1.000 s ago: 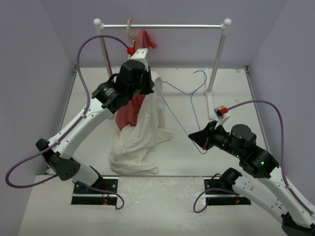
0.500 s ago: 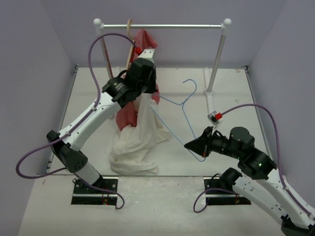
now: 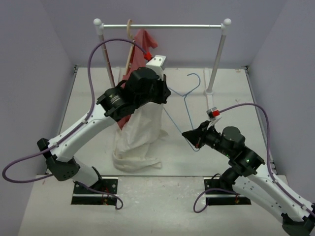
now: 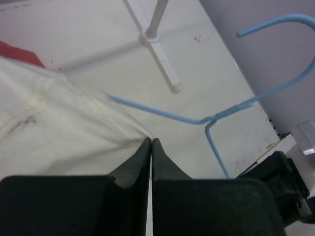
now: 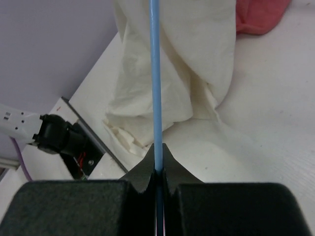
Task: Place the t-shirt on the hanger
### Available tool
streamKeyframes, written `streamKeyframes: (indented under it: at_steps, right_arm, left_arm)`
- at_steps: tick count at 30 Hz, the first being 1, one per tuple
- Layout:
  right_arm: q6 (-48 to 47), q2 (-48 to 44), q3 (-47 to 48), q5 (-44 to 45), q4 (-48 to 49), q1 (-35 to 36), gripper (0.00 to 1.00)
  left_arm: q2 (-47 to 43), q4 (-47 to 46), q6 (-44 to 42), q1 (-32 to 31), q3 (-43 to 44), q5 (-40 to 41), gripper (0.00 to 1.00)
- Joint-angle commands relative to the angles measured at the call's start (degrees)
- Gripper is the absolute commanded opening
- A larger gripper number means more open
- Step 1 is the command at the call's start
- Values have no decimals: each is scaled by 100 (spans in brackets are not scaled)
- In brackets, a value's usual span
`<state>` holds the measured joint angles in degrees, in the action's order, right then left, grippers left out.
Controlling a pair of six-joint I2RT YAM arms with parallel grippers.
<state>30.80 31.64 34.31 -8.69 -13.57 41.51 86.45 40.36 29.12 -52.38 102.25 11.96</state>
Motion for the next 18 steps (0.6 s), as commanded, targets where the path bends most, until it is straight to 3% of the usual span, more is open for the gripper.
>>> streamKeyframes:
  at_steps: [1,3,7,11,14,18]
  right_arm:
    - [211,-225,128,1519,703,-29,0]
    - [436,-532,170,2148,359,-29,0]
    - [547,-1595,82,2506,54,-29,0]
    - [41,-1614,792,2185,-1279,-31,0]
    - [-40,-1655,1447,1921,-2335,-29,0]
    - [-110,-1453,1885,873,-3314,-29,0]
  left_arm:
    - [-549,-157,-57,-168,26,-438,0]
    - [-431,74,-217,-168,271,-365,0]
    - [-15,655,-670,-153,1115,141,0]
    - [610,1232,-999,99,2231,377,0]
    - [1062,1435,-1135,581,2989,-85,0]
    - [1313,1116,-1266,729,3126,-501,0]
